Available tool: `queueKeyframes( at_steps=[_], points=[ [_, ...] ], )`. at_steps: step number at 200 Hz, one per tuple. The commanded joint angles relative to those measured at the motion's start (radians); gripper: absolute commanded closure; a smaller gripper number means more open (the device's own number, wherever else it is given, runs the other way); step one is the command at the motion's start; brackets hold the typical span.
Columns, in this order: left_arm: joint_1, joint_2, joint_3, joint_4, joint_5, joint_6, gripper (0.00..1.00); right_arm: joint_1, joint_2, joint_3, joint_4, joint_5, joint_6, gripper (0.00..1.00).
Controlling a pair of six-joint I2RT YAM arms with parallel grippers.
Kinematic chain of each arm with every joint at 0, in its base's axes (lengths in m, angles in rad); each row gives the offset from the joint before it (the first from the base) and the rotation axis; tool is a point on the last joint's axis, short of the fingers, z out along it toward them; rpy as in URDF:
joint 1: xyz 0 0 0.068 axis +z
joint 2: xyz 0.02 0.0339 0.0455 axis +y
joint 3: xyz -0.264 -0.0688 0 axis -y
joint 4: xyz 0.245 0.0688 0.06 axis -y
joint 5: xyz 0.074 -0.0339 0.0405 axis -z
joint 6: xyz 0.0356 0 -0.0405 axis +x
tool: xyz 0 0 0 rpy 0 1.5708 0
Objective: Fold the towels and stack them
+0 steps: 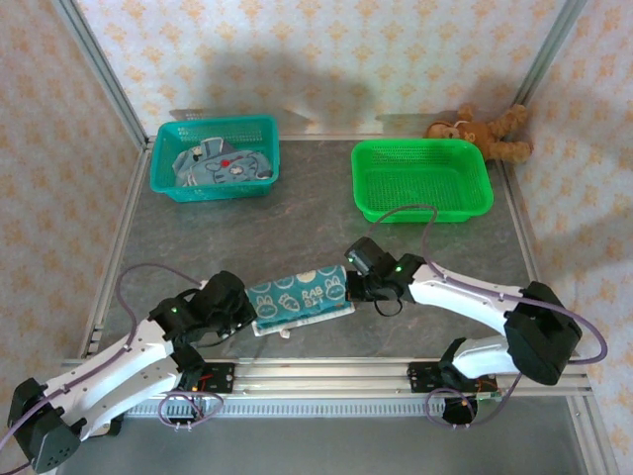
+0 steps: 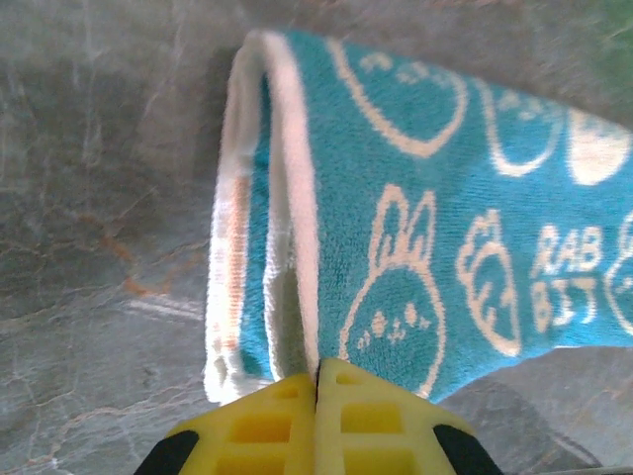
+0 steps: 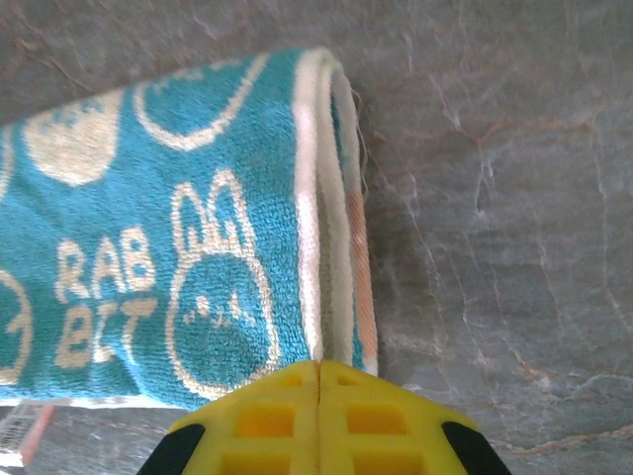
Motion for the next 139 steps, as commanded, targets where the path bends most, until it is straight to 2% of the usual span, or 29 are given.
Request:
queueKeyframes(
  at_steps=[1, 63, 81, 88, 97, 114, 139],
  points=[
    [-0.025, 0.016, -0.053, 0.031, 0.028, -0.059, 1.00, 0.007, 0.036, -0.036, 0.030, -0.024, 0.018, 1.00],
    [-0.051, 0.098, -0.125, 0.101, 0.024, -0.069, 1.00, 0.008, 0.107, -0.063, 0.072, -0.027, 0.009, 1.00],
    [-0.052, 0.123, -0.120, 0.115, 0.026, -0.063, 0.85, 0.008, 0.110, -0.057, 0.068, -0.025, 0.006, 0.98],
    [-0.052, 0.131, -0.115, 0.113, 0.023, -0.058, 0.77, 0.008, 0.106, -0.053, 0.062, -0.021, 0.003, 0.93],
    [-0.052, 0.137, -0.102, 0.100, 0.018, -0.048, 0.73, 0.008, 0.092, -0.046, 0.051, -0.009, 0.000, 0.84],
    [-0.052, 0.140, -0.062, 0.052, -0.011, -0.021, 0.61, 0.008, 0.062, -0.024, 0.021, 0.025, -0.017, 0.72],
    [-0.050, 0.141, -0.010, -0.007, -0.073, 0.017, 0.51, 0.008, 0.024, -0.003, 0.011, 0.071, -0.042, 0.62]
  ],
)
